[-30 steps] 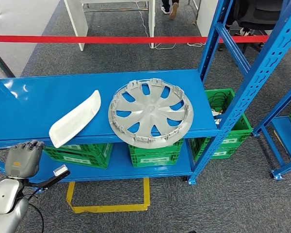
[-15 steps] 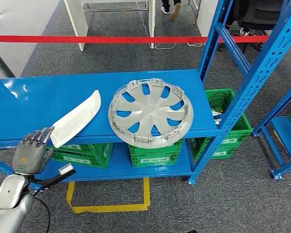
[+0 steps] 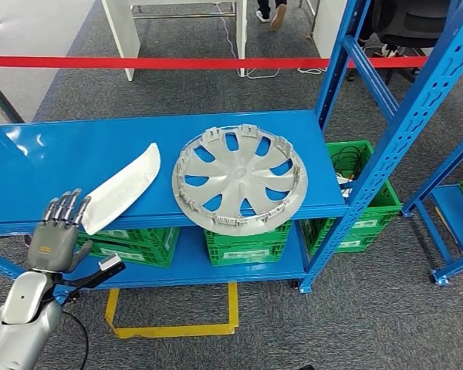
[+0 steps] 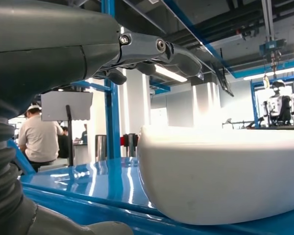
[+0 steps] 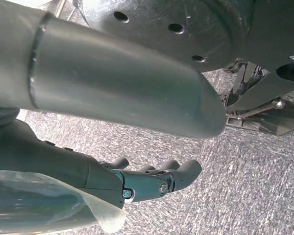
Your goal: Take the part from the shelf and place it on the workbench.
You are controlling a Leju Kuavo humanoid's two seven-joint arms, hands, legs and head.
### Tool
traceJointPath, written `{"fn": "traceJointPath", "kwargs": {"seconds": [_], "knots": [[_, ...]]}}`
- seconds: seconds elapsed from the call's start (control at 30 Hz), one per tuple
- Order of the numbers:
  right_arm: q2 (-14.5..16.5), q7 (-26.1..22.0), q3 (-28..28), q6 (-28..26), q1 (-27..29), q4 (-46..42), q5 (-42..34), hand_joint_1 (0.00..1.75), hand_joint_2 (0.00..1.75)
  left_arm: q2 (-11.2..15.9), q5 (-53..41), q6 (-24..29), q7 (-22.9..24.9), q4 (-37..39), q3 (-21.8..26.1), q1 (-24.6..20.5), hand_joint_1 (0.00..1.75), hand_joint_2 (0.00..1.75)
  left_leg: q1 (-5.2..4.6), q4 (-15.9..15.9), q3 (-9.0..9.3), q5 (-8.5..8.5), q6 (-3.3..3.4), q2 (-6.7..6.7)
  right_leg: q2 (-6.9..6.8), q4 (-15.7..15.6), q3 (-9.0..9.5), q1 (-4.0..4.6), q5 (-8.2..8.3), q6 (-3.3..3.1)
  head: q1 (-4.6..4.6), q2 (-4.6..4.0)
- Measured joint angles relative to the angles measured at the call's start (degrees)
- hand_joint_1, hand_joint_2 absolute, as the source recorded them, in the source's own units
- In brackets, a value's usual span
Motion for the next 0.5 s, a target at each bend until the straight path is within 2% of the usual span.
{"fn": "traceJointPath", "kwargs": {"seconds": [0.5], "knots": [[-0.1,0.0,0.0,0.0,0.0,0.0,0.0,0.0,0.0,-0.1,0.1,0.0,-0.3,0.9,0.2,-0.2,0.0,1.75,0.0,0.0,0.0,0.0,0.0,0.0,0.0,0.0,0.0,0.0,0.01,0.02,0.0,0.0]]}}
